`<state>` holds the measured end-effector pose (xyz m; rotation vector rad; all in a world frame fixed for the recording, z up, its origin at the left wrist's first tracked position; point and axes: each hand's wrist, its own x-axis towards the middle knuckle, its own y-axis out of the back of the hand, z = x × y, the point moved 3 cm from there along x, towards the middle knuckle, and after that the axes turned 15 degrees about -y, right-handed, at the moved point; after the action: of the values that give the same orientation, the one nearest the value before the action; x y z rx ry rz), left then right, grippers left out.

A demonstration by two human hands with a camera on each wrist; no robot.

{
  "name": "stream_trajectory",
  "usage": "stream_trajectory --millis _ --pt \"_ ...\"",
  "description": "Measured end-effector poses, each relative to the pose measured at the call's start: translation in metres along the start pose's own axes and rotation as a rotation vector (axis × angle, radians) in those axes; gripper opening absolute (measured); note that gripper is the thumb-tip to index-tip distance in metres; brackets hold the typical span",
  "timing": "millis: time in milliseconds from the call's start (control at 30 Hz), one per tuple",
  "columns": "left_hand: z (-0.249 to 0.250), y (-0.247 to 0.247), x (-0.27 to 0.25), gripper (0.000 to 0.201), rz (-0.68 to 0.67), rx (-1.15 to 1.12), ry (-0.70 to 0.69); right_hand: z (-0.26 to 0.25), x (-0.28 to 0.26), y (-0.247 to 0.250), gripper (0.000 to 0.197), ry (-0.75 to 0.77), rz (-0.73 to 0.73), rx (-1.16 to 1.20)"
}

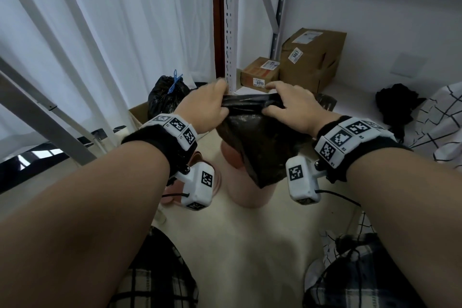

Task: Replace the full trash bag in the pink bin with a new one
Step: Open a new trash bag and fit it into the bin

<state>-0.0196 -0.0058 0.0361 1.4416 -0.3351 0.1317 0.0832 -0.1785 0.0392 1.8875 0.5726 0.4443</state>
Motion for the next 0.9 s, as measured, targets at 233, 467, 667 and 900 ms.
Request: stream_trajectory --millis 233,467,667,900 --pt "-0.006 -0.01 -0.009 0.084 -0.143 0.295 0.175 -0.003 0.006 -0.008 0.034 -0.039 0.087 -0.387" --pt "0.002 -0.009 0.003 0.079 -0.254 0.057 -0.041 -0.032 -0.006 -0.007 0.015 0.233 0.042 -0.114" --pt "0.0 -0.002 -0.003 0.011 -0.119 -0.142 0.028 -0.033 -0.007 -0.004 0.012 0.219 0.132 -0.161" --pt "-0.029 -0.003 -0.02 0.024 -0.169 0.103 0.217 0.02 0.001 -0.003 0.026 -0.228 0.209 -0.515"
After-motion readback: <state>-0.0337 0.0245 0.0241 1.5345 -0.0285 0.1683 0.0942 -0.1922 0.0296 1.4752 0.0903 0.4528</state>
